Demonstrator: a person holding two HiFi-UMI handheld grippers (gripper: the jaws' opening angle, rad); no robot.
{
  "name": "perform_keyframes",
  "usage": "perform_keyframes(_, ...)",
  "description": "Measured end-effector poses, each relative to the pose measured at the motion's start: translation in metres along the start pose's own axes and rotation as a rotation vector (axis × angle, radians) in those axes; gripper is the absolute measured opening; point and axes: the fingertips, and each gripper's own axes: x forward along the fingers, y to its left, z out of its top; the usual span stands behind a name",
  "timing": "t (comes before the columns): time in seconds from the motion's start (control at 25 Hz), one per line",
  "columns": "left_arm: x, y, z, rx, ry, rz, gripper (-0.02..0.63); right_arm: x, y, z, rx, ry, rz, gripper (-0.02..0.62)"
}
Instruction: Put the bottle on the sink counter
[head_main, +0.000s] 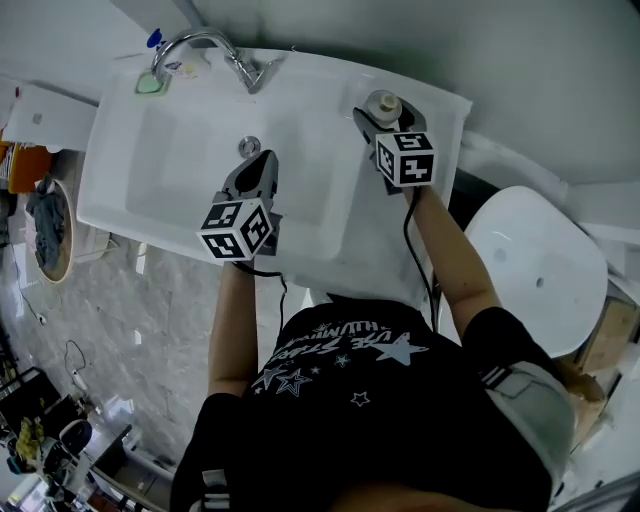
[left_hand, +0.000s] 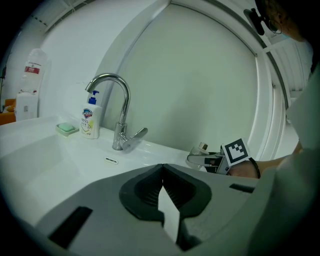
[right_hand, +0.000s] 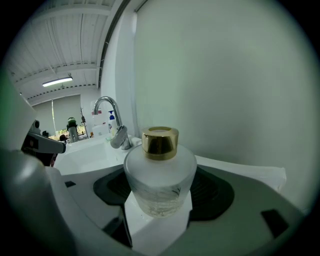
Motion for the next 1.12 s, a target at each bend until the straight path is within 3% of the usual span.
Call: perform_keyframes(1.12,0.05,0.016,-0.013,-0.025,0.055,0.016,0.009,0.063,-0.021,-0.023,-0.078,0.09,-0.001,0.319)
